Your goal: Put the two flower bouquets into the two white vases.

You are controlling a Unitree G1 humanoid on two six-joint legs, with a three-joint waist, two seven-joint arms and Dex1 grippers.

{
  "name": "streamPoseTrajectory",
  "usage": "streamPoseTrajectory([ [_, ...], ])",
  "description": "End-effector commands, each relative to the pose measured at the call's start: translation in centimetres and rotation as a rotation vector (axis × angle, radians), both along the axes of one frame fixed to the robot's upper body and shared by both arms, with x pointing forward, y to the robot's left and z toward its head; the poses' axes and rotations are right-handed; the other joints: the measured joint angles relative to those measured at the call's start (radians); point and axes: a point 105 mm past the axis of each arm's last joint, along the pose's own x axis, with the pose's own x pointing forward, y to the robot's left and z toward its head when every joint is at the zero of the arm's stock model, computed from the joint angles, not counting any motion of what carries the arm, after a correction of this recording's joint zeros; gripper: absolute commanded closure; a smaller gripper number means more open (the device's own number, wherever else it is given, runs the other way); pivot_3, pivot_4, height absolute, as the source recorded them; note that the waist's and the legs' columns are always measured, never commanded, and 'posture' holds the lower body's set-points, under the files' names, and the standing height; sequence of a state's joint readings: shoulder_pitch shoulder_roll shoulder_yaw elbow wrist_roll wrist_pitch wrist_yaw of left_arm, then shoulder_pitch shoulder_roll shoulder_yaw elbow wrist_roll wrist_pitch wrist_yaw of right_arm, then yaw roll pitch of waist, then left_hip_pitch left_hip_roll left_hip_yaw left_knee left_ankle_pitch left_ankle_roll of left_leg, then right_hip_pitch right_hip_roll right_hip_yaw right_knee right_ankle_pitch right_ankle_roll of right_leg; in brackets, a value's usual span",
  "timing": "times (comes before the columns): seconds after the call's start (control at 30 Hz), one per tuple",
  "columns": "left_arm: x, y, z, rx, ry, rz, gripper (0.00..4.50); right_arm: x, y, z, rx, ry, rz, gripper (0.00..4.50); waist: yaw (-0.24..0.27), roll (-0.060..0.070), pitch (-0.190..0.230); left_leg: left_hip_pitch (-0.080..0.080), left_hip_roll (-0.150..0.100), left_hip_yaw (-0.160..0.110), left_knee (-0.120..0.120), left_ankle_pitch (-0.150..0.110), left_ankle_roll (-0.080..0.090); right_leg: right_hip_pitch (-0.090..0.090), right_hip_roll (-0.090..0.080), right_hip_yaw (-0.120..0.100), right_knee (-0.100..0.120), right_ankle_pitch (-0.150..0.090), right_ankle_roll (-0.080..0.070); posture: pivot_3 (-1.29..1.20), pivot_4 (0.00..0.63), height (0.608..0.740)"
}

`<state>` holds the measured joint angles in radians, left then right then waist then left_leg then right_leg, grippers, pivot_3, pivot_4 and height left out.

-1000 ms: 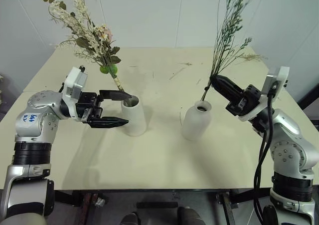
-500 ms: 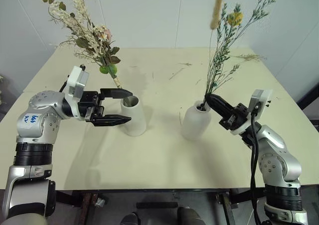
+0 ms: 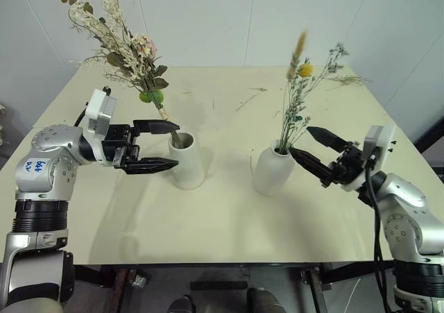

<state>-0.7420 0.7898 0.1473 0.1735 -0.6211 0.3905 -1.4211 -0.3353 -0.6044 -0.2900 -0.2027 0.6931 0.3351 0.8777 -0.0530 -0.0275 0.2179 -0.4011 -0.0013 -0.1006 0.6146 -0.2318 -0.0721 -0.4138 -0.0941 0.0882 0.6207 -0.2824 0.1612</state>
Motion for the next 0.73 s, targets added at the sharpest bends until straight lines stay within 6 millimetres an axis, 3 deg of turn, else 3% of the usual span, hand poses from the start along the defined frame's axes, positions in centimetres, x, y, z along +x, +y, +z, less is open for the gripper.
streamPoseTrajectory([
  [0.03,-0.5,2.0,0.6,0.039,-0.038,0.052,0.00,-2.0,-1.9,2.2,-0.090,-0.035,0.020,0.05,0.000,0.000,0.000,0.000,0.000,0.000,0.000,0.000,0.000,0.000,0.000,0.000,0.000,0.000,0.000,0.00,0.150,0.740],
  [0.13,-0.4,2.4,0.2,0.063,-0.030,0.067,0.00,-2.6,-2.8,2.4,-0.158,-0.001,0.043,0.05,0.000,-0.001,0.000,0.000,0.000,0.000,0.000,0.000,0.001,0.000,0.000,0.000,-0.001,0.000,-0.001,0.00,0.150,0.740],
  [0.3,-0.7,5.2,-1.4,0.112,0.004,0.137,0.00,-4.6,-2.3,2.7,-0.379,0.038,0.168,0.05,-0.002,0.000,0.000,0.002,0.001,0.001,0.000,-0.001,0.001,0.001,0.000,0.000,-0.001,-0.001,-0.001,0.00,0.150,0.740],
  [0.73,0.5,5.1,-1.3,0.066,-0.056,0.170,0.00,-3.7,-2.3,3.0,-0.465,0.006,0.197,0.05,0.007,-0.001,0.000,0.001,0.000,0.001,0.000,-0.001,0.001,0.002,0.000,0.000,-0.002,0.000,-0.001,0.00,0.150,0.740],
])
